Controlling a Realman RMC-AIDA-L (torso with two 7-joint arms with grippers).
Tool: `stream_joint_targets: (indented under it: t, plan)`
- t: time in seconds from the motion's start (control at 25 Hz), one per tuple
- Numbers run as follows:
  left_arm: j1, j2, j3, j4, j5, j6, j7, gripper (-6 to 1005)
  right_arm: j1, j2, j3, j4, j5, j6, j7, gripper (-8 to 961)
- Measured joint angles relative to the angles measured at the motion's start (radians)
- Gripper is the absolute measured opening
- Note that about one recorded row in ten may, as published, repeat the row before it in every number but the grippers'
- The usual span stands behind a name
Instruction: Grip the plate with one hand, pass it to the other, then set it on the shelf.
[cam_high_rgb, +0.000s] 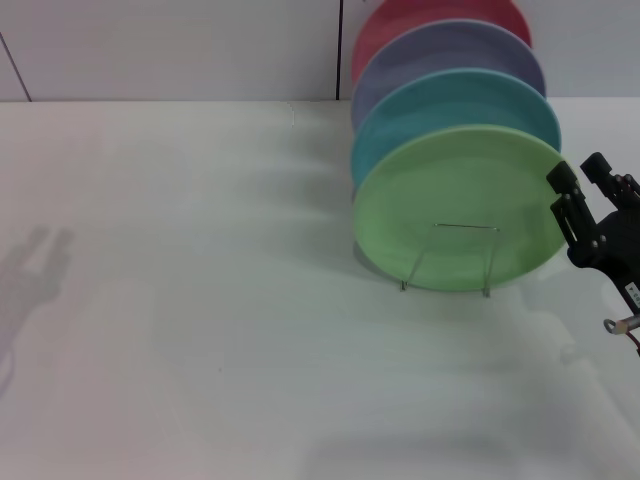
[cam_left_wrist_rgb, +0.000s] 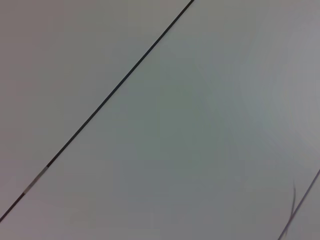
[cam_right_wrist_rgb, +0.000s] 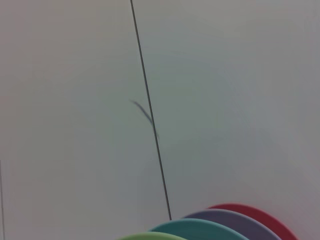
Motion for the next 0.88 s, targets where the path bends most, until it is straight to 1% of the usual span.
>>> stream_joint_targets:
  t: [0.28, 0.64, 0.72, 0.76, 0.8, 0.88]
  plan:
    - [-0.001, 0.000, -0.002, 0.000, 0.000, 0.000, 0.000, 423, -0.002, 0.000, 0.001, -0.010, 0.002, -0.023, 0.005, 410]
    - [-0.006, 0.000, -0.003, 0.002, -0.005, -0.010, 0.004, 424, -0.020, -0.002, -0.004, -0.027, 0.003, -0.110, 0.061, 411]
    - [-0.012, -0.002, -0.003, 0.012, -0.007, -0.013, 0.009, 424, -0.026, -0.002, -0.004, -0.047, 0.003, -0.146, 0.089, 410]
    - [-0.016, -0.004, -0.003, 0.020, -0.008, -0.013, 0.012, 424, -0.035, 0.001, 0.001, -0.070, 0.006, -0.201, 0.111, 410]
    - [-0.016, -0.004, -0.003, 0.020, -0.008, -0.013, 0.012, 424, -0.035, 0.001, 0.001, -0.070, 0.006, -0.201, 0.111, 426]
    - [-0.022, -0.007, -0.003, 0.028, -0.008, -0.014, 0.019, 424, -0.057, 0.004, 0.006, -0.093, 0.018, -0.292, 0.128, 457]
